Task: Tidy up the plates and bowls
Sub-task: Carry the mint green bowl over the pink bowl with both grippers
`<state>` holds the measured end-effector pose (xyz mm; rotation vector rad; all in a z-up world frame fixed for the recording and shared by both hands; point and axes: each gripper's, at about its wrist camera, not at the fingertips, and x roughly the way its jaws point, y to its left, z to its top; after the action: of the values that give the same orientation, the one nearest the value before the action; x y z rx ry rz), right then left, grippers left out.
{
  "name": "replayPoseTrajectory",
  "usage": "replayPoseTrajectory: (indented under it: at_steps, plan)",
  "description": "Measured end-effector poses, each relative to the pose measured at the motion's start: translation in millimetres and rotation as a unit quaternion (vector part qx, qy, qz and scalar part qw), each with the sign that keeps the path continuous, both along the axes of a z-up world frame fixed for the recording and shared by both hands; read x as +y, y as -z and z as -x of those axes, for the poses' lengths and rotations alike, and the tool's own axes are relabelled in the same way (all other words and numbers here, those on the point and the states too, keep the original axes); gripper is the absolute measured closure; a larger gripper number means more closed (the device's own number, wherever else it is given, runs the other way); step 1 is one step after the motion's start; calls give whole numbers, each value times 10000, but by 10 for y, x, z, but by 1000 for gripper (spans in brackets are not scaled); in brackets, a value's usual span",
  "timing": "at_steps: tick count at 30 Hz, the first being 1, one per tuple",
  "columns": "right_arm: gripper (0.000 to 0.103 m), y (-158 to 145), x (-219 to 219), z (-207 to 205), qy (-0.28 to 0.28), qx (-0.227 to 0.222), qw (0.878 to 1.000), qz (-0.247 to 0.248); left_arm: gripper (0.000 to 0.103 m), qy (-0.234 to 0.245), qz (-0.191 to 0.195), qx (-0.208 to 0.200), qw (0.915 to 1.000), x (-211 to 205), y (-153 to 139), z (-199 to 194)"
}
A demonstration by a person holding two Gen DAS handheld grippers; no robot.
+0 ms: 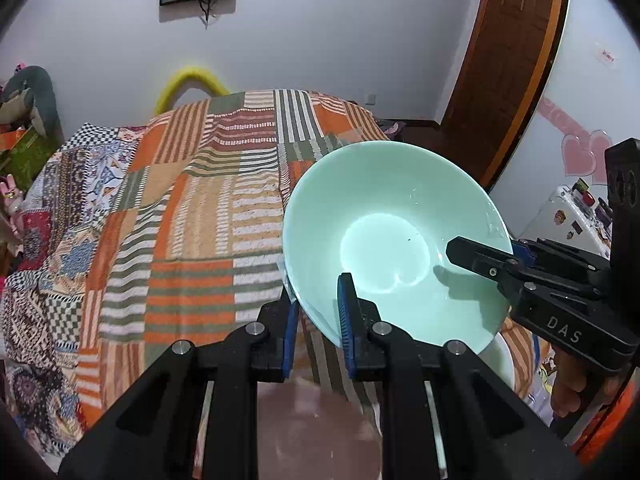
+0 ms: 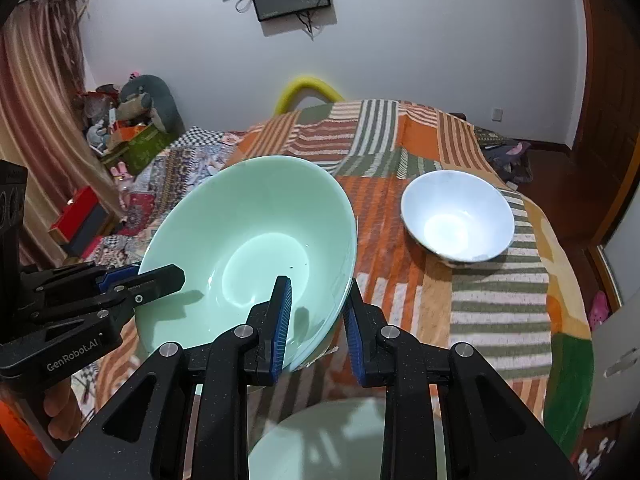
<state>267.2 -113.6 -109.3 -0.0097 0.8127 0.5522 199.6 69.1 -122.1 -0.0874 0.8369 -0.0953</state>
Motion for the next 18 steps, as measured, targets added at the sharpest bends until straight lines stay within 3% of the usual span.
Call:
replayPoseTrajectory:
  at_steps: [9, 18]
  plan:
    - [80, -92, 54, 344, -156, -157, 9997, -101, 85, -132, 77, -131, 9998, 54, -153, 631]
    - [79, -43, 142, 622, -308, -142, 9993, -185, 85, -298, 37, -168, 9994, 187, -144, 995]
